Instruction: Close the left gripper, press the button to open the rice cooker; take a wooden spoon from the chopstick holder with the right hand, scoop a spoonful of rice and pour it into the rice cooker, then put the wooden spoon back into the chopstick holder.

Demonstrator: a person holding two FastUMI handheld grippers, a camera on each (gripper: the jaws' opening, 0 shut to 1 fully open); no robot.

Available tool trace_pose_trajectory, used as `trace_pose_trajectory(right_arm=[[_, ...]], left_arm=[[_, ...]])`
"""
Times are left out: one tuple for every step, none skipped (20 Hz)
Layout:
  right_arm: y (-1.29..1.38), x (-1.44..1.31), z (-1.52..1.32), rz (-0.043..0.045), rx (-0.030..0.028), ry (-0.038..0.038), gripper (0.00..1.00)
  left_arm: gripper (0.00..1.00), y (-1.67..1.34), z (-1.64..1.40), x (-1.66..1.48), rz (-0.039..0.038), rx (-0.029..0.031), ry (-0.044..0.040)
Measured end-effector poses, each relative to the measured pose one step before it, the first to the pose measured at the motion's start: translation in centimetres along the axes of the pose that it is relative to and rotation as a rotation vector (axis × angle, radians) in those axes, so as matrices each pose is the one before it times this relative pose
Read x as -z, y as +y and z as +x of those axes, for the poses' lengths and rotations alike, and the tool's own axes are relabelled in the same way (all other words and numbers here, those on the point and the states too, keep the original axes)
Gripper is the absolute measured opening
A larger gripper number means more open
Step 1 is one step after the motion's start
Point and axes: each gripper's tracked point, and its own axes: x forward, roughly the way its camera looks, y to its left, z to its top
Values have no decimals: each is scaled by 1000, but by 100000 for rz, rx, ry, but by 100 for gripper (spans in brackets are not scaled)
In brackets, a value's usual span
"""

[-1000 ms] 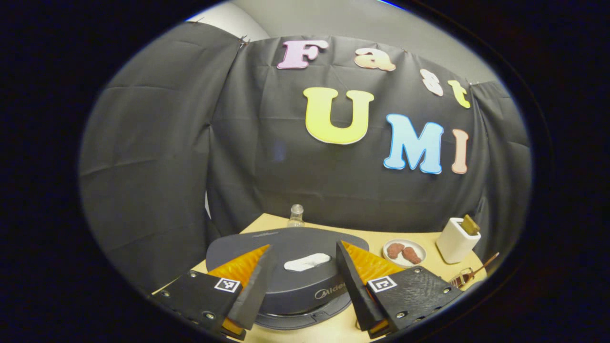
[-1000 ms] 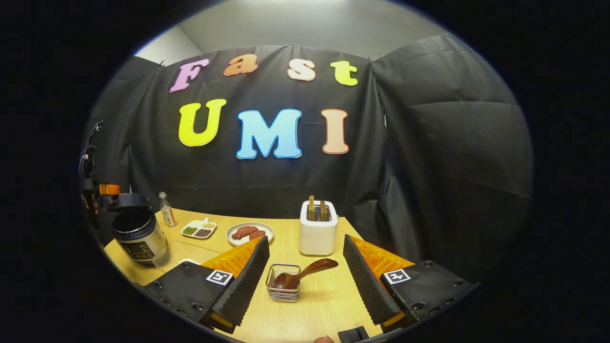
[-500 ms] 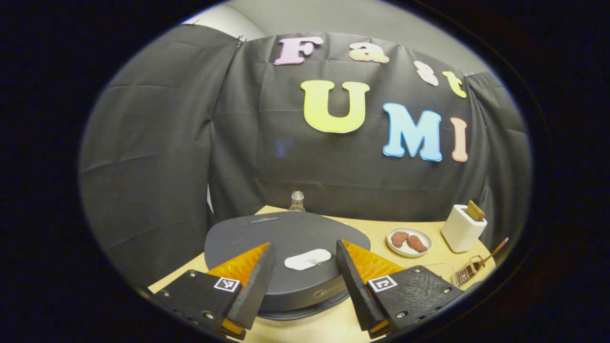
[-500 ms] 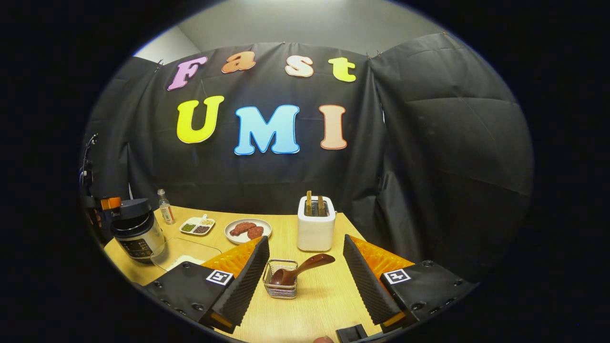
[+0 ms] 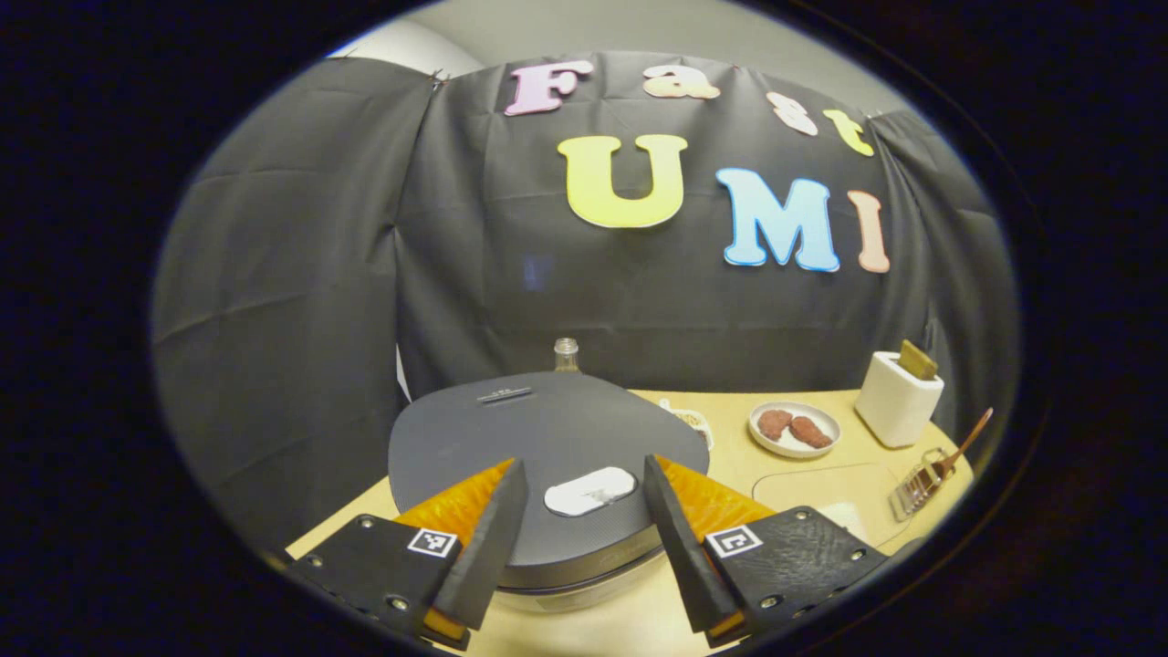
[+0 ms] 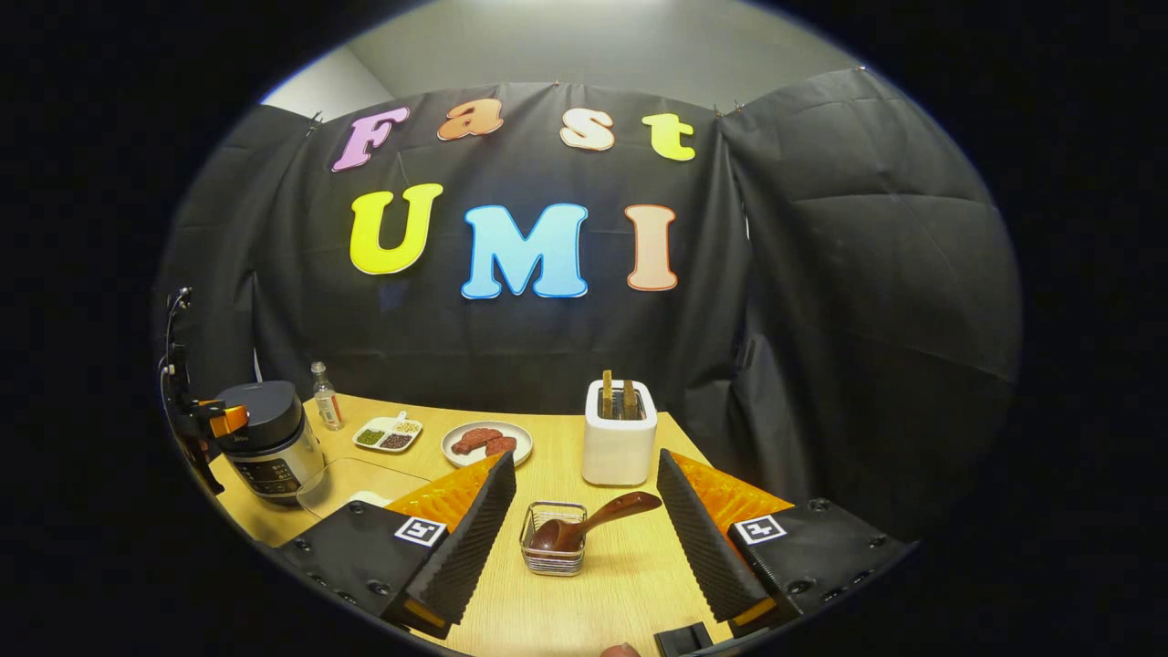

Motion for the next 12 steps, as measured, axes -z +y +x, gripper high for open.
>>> trace_pose_trajectory(right_arm=[[307, -142, -33, 110, -630, -237, 99], [432, -321, -53, 788, -926, -354, 99], [392, -216, -52, 898, -1013, -250, 99], [496, 34, 29, 811, -1224, -329, 99], [470, -212, -55, 180, -1358, -509, 94], [276, -357, -161, -290, -967, -1043, 99], [272, -404, -169, -326, -1017, -1632, 99], [276, -456, -220, -4, -1150, -1553, 99], [178, -472, -371, 515, -1287, -1474, 99], [249, -357, -258, 754, -1428, -1785, 99], [77, -355, -280, 1061, -1670, -1570, 99], [141, -305, -229, 744, -1624, -1108, 99]], left_arm=[[83, -22, -169, 6, -1296, -5, -1779], [84, -36, 223, 1025, 139, 509, 2461], [85, -150, -367, -203, 1073, 589, -3905], [85, 81, 185, 97, 44, 248, -464], [85, -23, -19, -385, 944, 291, -1379], [84, 27, -193, -552, 423, 560, -2031], [83, -76, -380, -166, -1043, -40, -21], [82, -115, -751, -613, -1266, -713, -841], [81, -221, -777, -855, -763, -696, -1104], [82, -354, -1153, -1038, 150, -237, -1987], [82, -760, -1242, -1186, 822, 316, -1868], [82, -761, -1375, -1145, 1037, 392, -2236]])
